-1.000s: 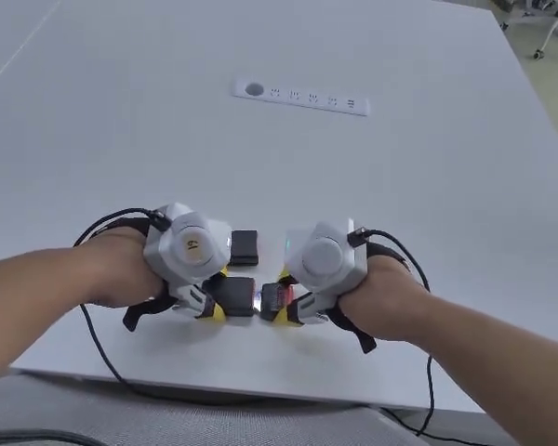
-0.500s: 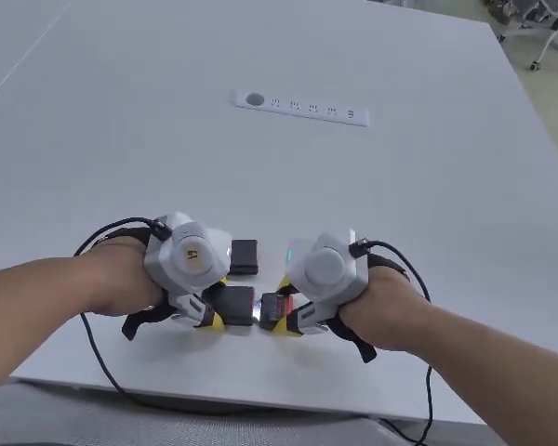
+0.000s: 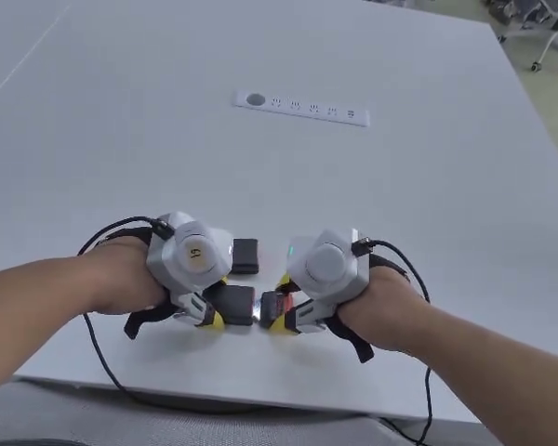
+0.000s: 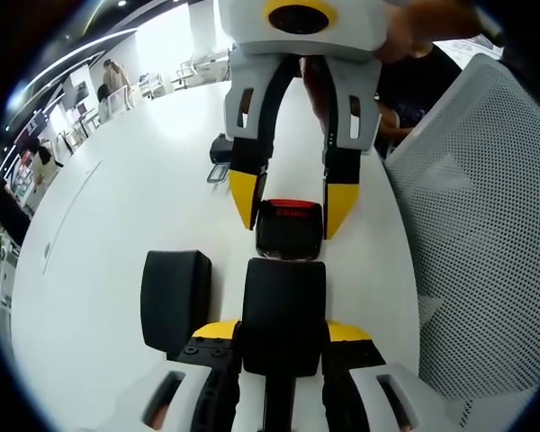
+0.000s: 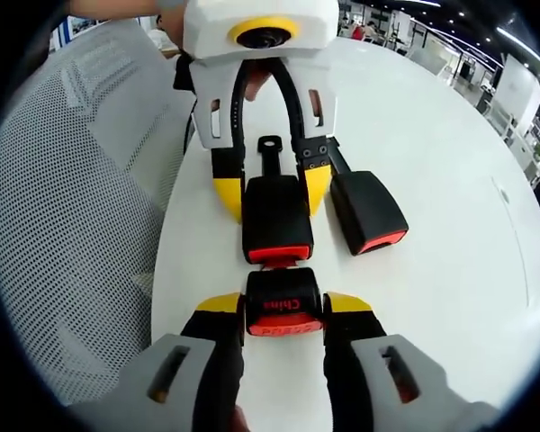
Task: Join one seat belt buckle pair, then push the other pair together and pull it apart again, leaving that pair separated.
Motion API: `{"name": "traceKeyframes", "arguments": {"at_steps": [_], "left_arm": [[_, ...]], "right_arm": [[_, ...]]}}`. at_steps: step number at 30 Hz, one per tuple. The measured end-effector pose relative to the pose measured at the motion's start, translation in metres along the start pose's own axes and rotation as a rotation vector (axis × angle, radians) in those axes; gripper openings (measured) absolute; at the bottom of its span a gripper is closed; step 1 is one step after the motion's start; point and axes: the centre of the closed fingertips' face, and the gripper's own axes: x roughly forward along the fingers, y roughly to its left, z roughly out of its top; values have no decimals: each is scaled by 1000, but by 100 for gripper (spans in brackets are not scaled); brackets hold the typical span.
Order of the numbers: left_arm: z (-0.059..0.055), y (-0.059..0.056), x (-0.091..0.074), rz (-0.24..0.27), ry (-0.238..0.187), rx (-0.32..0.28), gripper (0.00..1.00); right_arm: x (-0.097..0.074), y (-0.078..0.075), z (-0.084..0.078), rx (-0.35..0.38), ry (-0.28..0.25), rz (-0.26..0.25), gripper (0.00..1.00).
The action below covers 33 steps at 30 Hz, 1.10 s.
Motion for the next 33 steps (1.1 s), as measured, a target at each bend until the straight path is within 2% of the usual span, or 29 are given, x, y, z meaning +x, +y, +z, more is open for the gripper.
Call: {"name": "traceKeyframes", "arguments": {"at_steps": [3, 5, 6, 13, 17, 19, 23, 29, 33], "left_arm": [[0, 1, -2, 13, 3, 0, 37], [4, 3, -5, 30, -12, -30, 41], [6, 4, -8, 36, -18, -27, 43], [11, 0, -19, 39, -30, -15, 42], [18, 3, -26, 52, -63, -23, 42], [18, 4, -27, 52, -60, -28, 42], [17, 10, -31, 60, -56, -37, 43], [23, 26, -39, 81, -69, -33, 43], [27, 38, -38, 88, -87, -55, 42]], "right_arm": [[-1, 2, 1, -1, -5, 2, 33], [-3, 3, 4, 2, -14, 0, 33], [-5, 3, 7, -10, -25, -8, 32], [-14, 4, 15, -11, -48, -15, 32], [-22, 1, 17, -11, -57, -21, 30], [-25, 0, 17, -19, -59, -30, 30], [-31, -5, 13, -27, -53, -38, 29], [-42, -22, 3, -11, -47, -64, 29], [-48, -34, -8, 8, -42, -83, 28]]}}
